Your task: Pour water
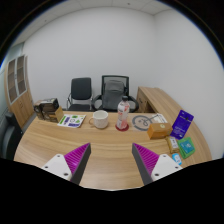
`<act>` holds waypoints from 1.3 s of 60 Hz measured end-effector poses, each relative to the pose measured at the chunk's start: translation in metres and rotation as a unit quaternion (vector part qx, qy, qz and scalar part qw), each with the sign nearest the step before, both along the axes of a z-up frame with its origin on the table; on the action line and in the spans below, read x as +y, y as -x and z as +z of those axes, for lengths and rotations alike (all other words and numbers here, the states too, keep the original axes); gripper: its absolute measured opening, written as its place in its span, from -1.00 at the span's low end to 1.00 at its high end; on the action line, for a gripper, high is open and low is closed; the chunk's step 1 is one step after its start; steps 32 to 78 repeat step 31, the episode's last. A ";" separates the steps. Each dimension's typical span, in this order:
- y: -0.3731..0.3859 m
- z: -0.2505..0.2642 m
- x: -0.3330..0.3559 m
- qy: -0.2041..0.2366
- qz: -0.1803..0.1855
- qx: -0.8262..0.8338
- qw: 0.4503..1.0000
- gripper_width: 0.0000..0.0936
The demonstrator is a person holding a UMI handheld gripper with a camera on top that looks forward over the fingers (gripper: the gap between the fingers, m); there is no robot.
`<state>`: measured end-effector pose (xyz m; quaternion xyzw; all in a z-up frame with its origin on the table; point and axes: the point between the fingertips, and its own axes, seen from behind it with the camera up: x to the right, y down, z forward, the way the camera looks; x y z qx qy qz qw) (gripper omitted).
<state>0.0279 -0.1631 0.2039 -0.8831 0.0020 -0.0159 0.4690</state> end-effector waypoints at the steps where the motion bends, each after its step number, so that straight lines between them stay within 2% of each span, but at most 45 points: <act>1: 0.001 0.002 -0.006 -0.001 -0.003 -0.002 1.000 0.84; 14: 0.004 0.015 -0.048 -0.012 -0.047 -0.009 0.999 0.83; 22: -0.001 0.022 -0.056 -0.011 -0.060 -0.008 0.998 0.83; 78: -0.014 0.023 -0.054 -0.010 -0.061 -0.028 0.998 0.83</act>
